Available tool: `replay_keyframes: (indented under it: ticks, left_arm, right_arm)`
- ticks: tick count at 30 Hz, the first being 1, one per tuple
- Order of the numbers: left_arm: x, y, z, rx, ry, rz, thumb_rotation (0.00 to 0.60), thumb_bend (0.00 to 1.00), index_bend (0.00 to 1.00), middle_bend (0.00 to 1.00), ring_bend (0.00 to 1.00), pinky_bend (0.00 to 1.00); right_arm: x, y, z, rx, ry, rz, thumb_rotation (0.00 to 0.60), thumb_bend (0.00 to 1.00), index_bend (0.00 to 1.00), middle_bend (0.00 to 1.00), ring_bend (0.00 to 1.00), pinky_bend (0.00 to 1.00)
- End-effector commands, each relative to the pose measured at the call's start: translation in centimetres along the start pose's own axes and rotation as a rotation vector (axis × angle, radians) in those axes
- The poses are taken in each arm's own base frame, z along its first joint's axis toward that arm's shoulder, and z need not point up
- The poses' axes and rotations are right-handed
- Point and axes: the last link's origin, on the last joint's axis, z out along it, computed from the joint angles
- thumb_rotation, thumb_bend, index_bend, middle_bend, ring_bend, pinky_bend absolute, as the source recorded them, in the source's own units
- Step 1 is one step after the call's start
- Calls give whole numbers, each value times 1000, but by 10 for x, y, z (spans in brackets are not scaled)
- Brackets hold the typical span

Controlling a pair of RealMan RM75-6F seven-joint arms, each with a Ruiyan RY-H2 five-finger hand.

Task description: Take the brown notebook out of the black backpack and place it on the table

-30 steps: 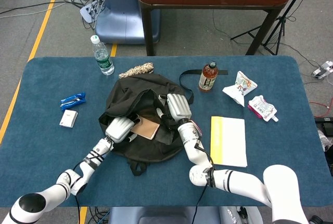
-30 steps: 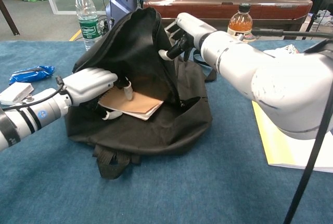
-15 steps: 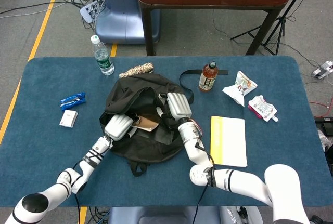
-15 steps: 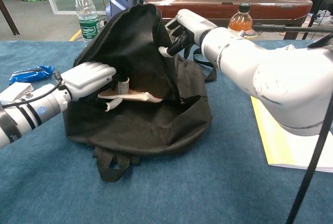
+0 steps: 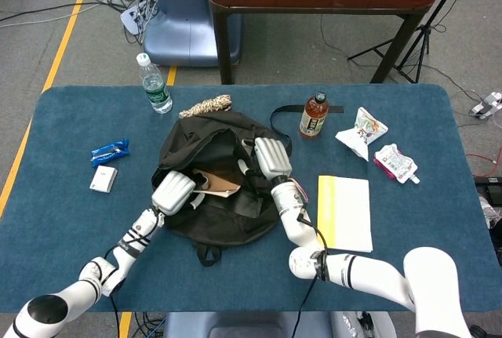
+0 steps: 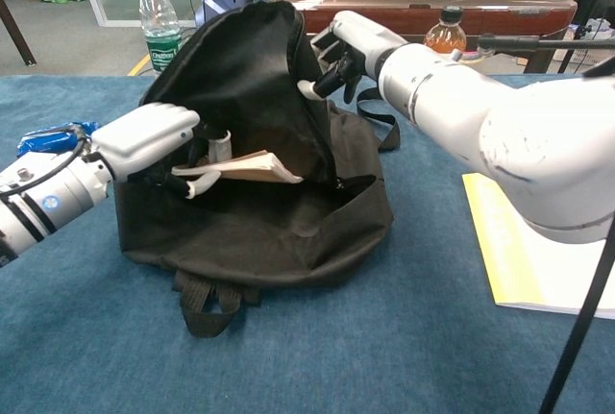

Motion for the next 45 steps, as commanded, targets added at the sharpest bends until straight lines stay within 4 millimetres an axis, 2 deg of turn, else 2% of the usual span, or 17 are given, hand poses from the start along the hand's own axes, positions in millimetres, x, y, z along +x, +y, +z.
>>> replay_keyframes:
  ticks: [1,11,28,35,45]
  left_arm:
    - [7,-3,-10,-21,18,-18,600,552,703,675,565,415]
    - [33,-10,-40,-47,102,-68,600,572,744,730,621,446]
    - [92,-41,-101,-20,201,-60,600,572,746,738,627,447]
    - [120,-51,-107,13,270,-73,600,572,752,748,633,447]
    - [146,-61,-98,42,332,-98,600,572,755,756,646,448]
  right_arm:
    - [0,0,0,0,0,2,600,532,785,569,466,593]
    - [2,2,0,-2,2,6,600,533,785,569,466,593]
    - [3,11,0,-14,-7,6,600,532,785,569,466,593]
    - [-1,15,-3,-4,-32,0,600,531,785,569,466,593]
    - [-6,17,-16,51,-97,-43,600,531,785,569,466,593]
